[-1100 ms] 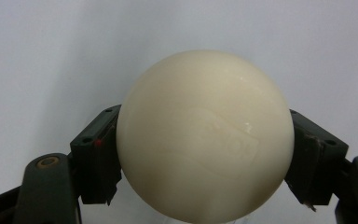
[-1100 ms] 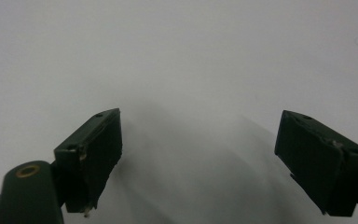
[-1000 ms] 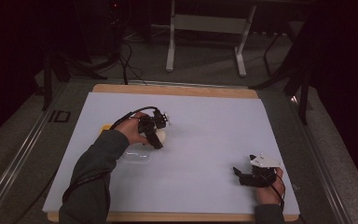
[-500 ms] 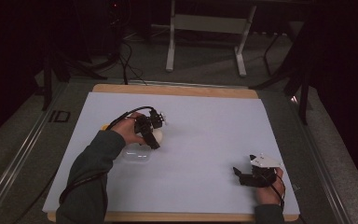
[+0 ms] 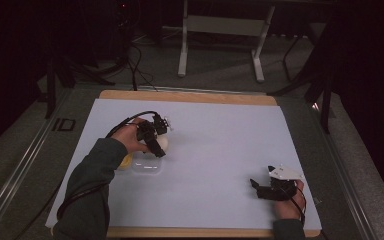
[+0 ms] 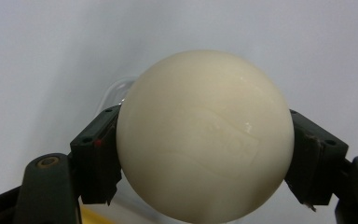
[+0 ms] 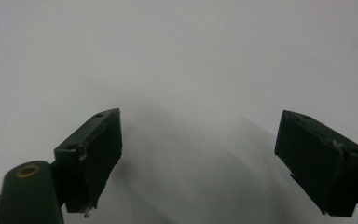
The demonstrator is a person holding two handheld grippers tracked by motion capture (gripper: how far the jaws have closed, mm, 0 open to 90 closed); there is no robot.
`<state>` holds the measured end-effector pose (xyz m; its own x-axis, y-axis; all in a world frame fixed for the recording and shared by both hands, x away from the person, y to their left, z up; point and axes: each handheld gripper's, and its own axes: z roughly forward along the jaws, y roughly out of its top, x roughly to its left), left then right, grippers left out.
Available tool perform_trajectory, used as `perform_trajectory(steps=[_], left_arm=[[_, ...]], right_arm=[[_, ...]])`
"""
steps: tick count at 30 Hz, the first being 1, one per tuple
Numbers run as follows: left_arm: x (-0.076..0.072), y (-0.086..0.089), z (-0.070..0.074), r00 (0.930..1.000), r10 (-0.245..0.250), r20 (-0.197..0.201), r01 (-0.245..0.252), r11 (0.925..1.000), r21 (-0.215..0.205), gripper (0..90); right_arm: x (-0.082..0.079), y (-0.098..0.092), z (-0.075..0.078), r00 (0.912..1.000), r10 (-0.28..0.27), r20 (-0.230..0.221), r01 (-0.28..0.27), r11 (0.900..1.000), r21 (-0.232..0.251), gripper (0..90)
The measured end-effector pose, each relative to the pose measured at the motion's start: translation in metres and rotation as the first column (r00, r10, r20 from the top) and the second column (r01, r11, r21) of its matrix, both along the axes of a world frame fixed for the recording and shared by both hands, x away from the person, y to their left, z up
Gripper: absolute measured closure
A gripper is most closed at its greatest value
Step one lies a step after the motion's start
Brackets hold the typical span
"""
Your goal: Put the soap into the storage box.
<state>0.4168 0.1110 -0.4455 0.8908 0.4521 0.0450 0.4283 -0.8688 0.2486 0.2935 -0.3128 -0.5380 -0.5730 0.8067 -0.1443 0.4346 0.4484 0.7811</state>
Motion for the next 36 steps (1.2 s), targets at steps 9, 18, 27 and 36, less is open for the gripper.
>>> perform_trajectory(steps=[9, 18, 27, 36], left_arm=[[0.000, 0.016, 0.007, 0.9994, 0.029, 0.016, -0.029, 0.9996, -0.005, 24.2], [0.000, 0.029, 0.010, 0.9982, 0.056, 0.022, -0.056, 0.9984, -0.006, 24.3], [-0.001, 0.044, 0.013, 0.9964, 0.080, 0.030, -0.079, 0.9967, -0.017, 24.3], [-0.001, 0.058, 0.012, 0.9934, 0.112, 0.025, -0.112, 0.9936, -0.019, 24.3]], right_arm=[[0.000, 0.000, 0.000, 1.0000, -0.003, 0.004, 0.003, 1.000, 0.003, 14.8], [-0.001, 0.000, 0.000, 0.9999, -0.004, 0.010, 0.004, 1.000, 0.003, 14.8], [-0.001, 0.000, 0.000, 0.9999, -0.004, 0.011, 0.004, 1.000, 0.001, 14.8], [-0.001, 0.000, 0.000, 0.9999, -0.005, 0.012, 0.005, 1.000, 0.001, 14.8]])
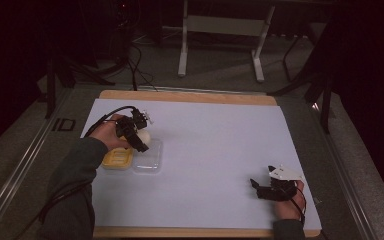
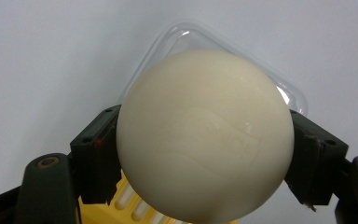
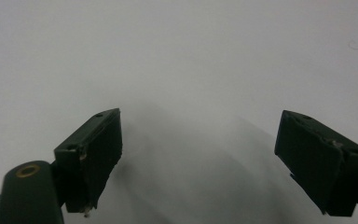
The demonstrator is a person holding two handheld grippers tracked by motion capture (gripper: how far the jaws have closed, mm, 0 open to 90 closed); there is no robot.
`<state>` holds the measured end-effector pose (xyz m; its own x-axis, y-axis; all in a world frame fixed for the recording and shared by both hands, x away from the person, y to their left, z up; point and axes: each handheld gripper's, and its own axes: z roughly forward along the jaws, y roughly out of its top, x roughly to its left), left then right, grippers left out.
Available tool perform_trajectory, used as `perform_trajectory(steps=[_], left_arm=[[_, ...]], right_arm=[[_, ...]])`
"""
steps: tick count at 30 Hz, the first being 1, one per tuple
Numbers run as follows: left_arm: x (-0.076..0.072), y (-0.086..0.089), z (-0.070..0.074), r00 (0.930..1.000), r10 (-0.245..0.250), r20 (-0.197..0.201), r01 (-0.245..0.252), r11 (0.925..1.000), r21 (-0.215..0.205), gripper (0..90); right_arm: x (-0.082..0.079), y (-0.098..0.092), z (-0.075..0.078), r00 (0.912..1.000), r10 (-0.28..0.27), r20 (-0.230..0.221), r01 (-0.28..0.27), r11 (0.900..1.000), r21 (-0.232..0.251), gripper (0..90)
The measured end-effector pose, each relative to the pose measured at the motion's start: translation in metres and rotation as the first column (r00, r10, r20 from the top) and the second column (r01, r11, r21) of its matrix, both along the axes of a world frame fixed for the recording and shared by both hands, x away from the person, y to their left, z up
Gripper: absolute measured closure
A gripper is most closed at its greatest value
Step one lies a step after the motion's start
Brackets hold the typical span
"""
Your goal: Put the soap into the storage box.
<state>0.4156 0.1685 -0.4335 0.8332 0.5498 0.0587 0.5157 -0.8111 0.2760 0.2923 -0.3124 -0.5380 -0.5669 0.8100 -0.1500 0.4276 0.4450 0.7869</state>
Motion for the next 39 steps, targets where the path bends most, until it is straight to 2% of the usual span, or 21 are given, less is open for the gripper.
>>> perform_trajectory(steps=[7, 12, 16, 18, 20, 31, 37, 39], left_arm=[[-0.001, 0.008, -0.001, 0.9999, 0.013, -0.003, -0.013, 0.9999, 0.010, 24.3], [-0.002, 0.020, -0.003, 0.9994, 0.035, -0.007, -0.035, 0.9991, 0.025, 24.3], [-0.003, 0.025, -0.004, 0.9988, 0.049, -0.006, -0.049, 0.9986, 0.021, 24.3], [-0.003, 0.026, -0.004, 0.9988, 0.050, -0.005, -0.049, 0.9985, 0.022, 24.2], [-0.004, 0.029, -0.005, 0.9983, 0.058, -0.005, -0.058, 0.9983, 0.004, 24.3], [-0.004, 0.036, -0.010, 0.9972, 0.074, 0.008, -0.074, 0.9970, 0.023, 24.3], [-0.003, 0.039, -0.018, 0.9965, 0.084, -0.005, -0.083, 0.9954, 0.047, 24.3], [-0.004, 0.040, -0.020, 0.9958, 0.091, -0.006, -0.091, 0.9950, 0.042, 24.3]], right_arm=[[0.000, 0.000, 0.000, 1.0000, 0.000, 0.000, 0.000, 1.000, -0.001, 14.8], [0.000, 0.000, 0.000, 1.0000, 0.000, 0.000, 0.000, 1.000, -0.002, 14.8], [0.000, 0.000, 0.000, 1.0000, -0.001, 0.000, 0.001, 1.000, -0.002, 14.8], [0.000, 0.000, 0.000, 1.0000, -0.001, 0.000, 0.001, 1.000, -0.002, 14.8], [0.000, 0.000, 0.000, 1.0000, -0.001, 0.000, 0.001, 1.000, -0.002, 14.8], [0.000, 0.000, 0.000, 1.0000, 0.000, 0.001, 0.000, 1.000, -0.003, 14.9], [0.000, 0.000, 0.000, 1.0000, 0.000, 0.002, 0.000, 1.000, -0.002, 14.9], [0.000, 0.000, 0.000, 1.0000, 0.001, 0.001, -0.001, 1.000, -0.003, 14.8]])
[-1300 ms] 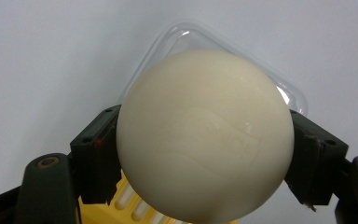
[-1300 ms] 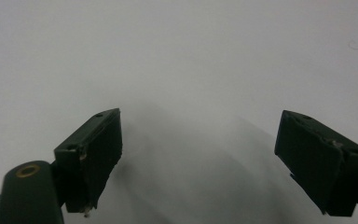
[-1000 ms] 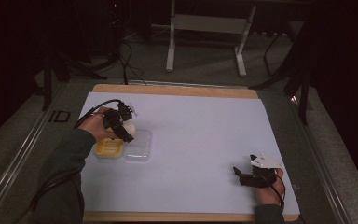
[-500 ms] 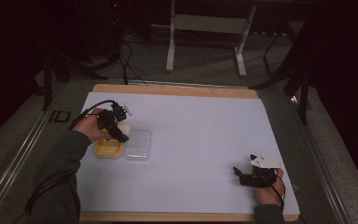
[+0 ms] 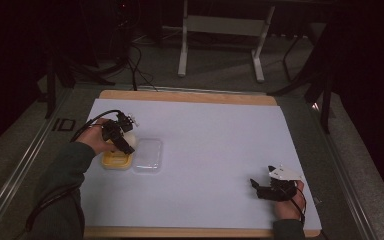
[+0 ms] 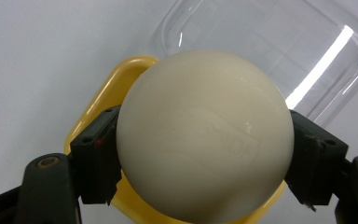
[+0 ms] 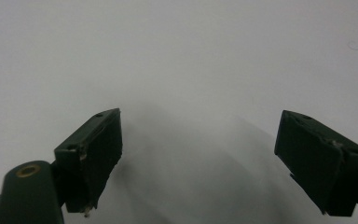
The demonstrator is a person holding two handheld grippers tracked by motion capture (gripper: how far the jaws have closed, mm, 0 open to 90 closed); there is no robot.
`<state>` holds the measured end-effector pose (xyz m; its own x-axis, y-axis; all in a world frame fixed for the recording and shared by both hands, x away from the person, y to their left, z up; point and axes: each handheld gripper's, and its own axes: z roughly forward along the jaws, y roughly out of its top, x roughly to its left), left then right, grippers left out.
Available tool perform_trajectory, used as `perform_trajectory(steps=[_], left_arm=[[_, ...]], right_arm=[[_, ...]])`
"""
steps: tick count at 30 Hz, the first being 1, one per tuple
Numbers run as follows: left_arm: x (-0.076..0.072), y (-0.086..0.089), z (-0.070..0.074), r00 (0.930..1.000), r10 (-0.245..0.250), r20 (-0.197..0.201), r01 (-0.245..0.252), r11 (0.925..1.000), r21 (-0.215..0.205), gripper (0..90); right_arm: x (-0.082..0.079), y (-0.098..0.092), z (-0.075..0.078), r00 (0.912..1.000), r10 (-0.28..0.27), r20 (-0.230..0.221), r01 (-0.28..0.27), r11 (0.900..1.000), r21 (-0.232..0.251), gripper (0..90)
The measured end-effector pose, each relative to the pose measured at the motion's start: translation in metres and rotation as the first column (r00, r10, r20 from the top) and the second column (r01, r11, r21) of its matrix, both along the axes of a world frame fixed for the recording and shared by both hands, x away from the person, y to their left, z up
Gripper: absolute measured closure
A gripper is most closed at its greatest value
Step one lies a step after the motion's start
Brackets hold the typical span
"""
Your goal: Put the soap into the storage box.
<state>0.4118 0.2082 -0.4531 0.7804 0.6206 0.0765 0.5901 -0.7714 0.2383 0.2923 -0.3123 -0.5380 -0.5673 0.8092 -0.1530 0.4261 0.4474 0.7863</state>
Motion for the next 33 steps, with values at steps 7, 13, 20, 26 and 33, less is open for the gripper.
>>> perform_trajectory(steps=[7, 13, 20, 26, 33], left_arm=[[0.000, 0.007, -0.003, 0.9998, 0.018, -0.005, -0.017, 0.9997, 0.015, 24.2], [0.000, 0.017, -0.010, 0.9988, 0.047, -0.014, -0.047, 0.9986, 0.027, 24.2], [-0.001, 0.023, -0.017, 0.9985, 0.052, -0.017, -0.051, 0.9975, 0.049, 24.2], [-0.001, 0.020, -0.025, 0.9986, 0.048, -0.023, -0.046, 0.9969, 0.064, 24.2], [0.000, 0.019, -0.034, 0.9984, 0.046, -0.033, -0.043, 0.9963, 0.074, 24.2]], right_arm=[[0.000, 0.000, 0.000, 1.0000, 0.000, 0.000, 0.000, 1.000, -0.001, 14.9], [0.000, 0.000, 0.000, 1.0000, -0.001, 0.000, 0.001, 1.000, -0.001, 14.8], [0.000, 0.000, 0.000, 1.0000, -0.002, 0.001, 0.002, 1.000, -0.003, 14.9], [0.000, 0.000, 0.000, 1.0000, -0.002, 0.003, 0.002, 1.000, -0.001, 14.9], [-0.001, 0.000, 0.000, 1.0000, -0.003, 0.004, 0.003, 1.000, -0.001, 14.9]])
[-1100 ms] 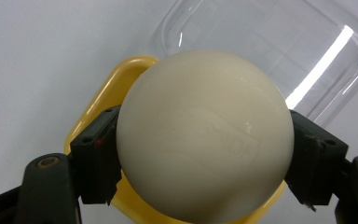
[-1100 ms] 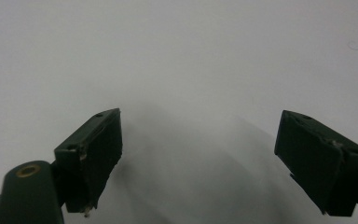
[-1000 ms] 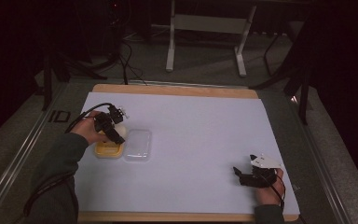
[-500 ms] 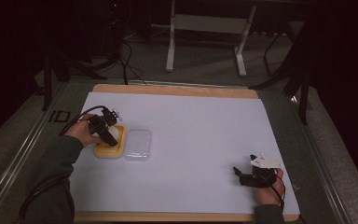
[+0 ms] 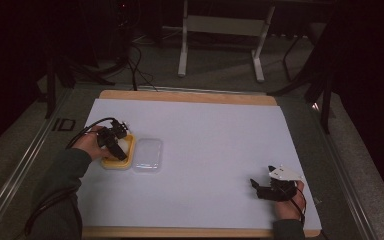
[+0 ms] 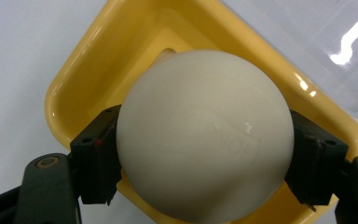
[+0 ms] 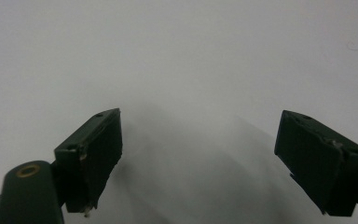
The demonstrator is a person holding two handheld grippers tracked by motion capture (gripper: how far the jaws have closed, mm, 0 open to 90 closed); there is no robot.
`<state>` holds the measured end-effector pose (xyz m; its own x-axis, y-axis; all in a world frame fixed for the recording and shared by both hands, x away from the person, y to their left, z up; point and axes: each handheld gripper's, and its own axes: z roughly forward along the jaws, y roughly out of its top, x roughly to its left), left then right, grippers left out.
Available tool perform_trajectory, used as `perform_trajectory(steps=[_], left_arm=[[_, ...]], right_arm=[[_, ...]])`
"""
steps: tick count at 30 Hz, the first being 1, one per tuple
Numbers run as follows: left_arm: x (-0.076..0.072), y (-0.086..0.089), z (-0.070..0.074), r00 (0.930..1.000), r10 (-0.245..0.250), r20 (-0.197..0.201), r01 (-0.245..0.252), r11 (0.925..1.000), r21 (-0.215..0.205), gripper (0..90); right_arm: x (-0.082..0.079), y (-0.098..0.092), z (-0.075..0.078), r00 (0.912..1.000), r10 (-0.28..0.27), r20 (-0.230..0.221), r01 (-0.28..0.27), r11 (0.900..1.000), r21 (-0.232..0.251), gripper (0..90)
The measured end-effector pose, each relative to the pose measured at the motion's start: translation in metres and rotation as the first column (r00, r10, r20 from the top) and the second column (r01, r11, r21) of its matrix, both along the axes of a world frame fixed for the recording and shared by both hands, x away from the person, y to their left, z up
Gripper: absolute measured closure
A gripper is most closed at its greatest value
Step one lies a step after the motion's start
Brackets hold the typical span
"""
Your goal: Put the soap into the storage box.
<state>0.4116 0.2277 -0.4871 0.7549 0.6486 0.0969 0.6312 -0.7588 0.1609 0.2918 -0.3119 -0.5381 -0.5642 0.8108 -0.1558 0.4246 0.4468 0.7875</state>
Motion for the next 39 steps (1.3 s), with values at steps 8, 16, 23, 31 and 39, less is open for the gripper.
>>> perform_trajectory(steps=[8, 16, 23, 31, 39], left_arm=[[0.001, 0.002, -0.005, 0.9997, 0.014, -0.022, -0.014, 0.9998, -0.016, 24.2], [0.002, 0.006, -0.007, 0.9988, 0.023, -0.044, -0.025, 0.9982, -0.054, 23.9], [-0.001, 0.008, -0.001, 0.9992, 0.010, -0.037, -0.013, 0.9972, -0.074, 17.7], [-0.006, 0.010, 0.025, 0.9988, 0.004, 0.050, 0.000, 0.9970, -0.078, 13.3], [-0.027, 0.005, 0.055, 0.9847, -0.028, 0.172, 0.056, 0.9850, -0.163, 23.3]], right_arm=[[0.000, 0.000, 0.000, 1.0000, 0.001, 0.001, -0.001, 1.000, -0.001, 14.9], [0.000, 0.000, 0.000, 1.0000, 0.001, 0.001, -0.001, 1.000, -0.001, 14.9], [0.000, 0.000, 0.000, 1.0000, 0.001, 0.001, -0.001, 1.000, 0.000, 14.9], [-0.001, 0.000, 0.000, 1.0000, 0.002, 0.001, -0.002, 1.000, -0.002, 14.9], [-0.001, 0.000, 0.000, 1.0000, 0.003, 0.002, -0.003, 1.000, -0.002, 14.9]])
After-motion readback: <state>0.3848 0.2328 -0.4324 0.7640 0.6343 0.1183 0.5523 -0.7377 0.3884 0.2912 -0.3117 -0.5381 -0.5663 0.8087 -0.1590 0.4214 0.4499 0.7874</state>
